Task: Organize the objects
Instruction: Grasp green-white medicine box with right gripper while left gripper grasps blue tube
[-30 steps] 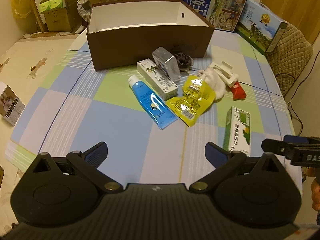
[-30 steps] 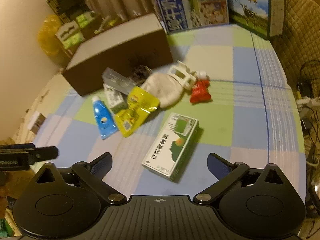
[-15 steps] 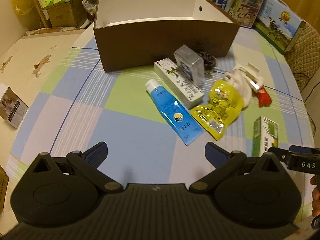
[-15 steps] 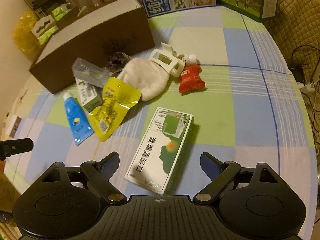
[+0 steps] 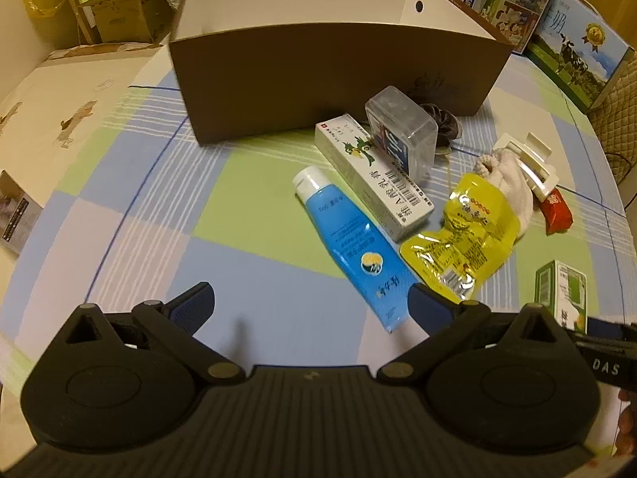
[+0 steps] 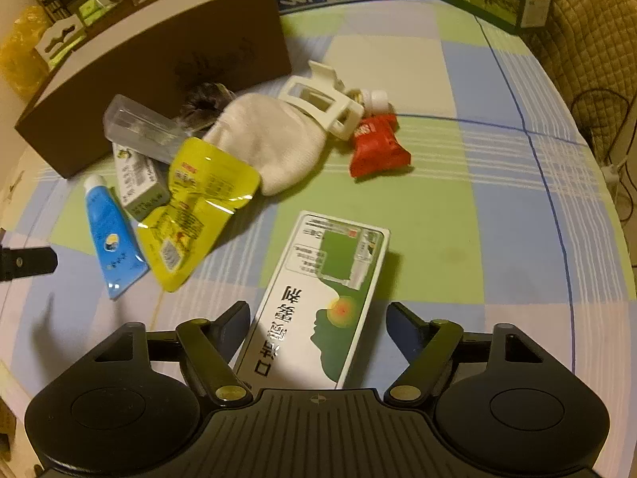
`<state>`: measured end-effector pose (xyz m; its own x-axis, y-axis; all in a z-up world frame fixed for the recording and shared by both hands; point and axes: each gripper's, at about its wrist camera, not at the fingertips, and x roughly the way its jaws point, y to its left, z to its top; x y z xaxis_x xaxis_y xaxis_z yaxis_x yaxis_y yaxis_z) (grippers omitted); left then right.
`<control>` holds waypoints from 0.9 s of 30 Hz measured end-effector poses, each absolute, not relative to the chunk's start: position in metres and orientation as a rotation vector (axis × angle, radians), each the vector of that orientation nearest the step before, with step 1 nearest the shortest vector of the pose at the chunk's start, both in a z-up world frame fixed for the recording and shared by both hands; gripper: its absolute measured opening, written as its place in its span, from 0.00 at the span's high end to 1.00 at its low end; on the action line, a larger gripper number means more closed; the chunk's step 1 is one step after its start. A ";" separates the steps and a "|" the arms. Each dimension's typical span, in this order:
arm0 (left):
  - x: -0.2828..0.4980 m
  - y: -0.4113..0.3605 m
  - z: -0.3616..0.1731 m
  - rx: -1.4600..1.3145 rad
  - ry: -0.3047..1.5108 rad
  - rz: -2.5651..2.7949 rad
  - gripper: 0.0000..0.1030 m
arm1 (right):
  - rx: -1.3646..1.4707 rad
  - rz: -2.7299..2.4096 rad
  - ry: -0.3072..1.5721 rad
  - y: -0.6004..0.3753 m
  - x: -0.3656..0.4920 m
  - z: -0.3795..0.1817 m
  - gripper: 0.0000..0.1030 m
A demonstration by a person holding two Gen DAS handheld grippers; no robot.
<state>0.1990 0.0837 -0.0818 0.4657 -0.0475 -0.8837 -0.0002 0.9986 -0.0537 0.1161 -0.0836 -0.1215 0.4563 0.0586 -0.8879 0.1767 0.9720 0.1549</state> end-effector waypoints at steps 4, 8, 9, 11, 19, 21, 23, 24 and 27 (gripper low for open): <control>0.212 0.077 -0.092 -0.042 1.091 -0.042 0.01 | 0.242 -0.115 1.106 -0.093 0.116 -0.123 0.38; 0.227 0.069 -0.106 -0.038 1.099 -0.043 0.01 | 0.259 -0.171 1.108 -0.111 0.113 -0.123 0.38; 0.231 0.067 -0.110 -0.038 1.102 -0.043 0.01 | 0.269 -0.183 1.107 -0.115 0.112 -0.123 0.38; 0.238 0.062 -0.116 -0.028 1.107 -0.039 0.01 | 0.280 -0.203 1.106 -0.122 0.110 -0.123 0.38; 0.251 0.063 -0.135 0.027 1.129 -0.010 0.01 | 0.280 -0.224 1.104 -0.128 0.107 -0.120 0.38; 0.251 0.070 -0.137 0.025 1.135 0.002 0.01 | 0.271 -0.222 1.108 -0.127 0.108 -0.120 0.38; 0.251 0.078 -0.136 0.026 1.131 0.003 0.01 | 0.267 -0.221 1.110 -0.127 0.110 -0.121 0.38; 0.250 0.083 -0.136 0.029 1.131 0.002 0.01 | 0.267 -0.221 1.110 -0.128 0.110 -0.121 0.38; 0.252 0.091 -0.134 0.057 1.121 -0.045 0.07 | 0.267 -0.220 1.111 -0.129 0.111 -0.121 0.38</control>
<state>0.2524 0.0909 -0.1345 0.4341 -0.0069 -0.9009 0.0646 0.9976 0.0234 0.1114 -0.1286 -0.1211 0.4281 -0.0411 -0.9028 0.3055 0.9467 0.1018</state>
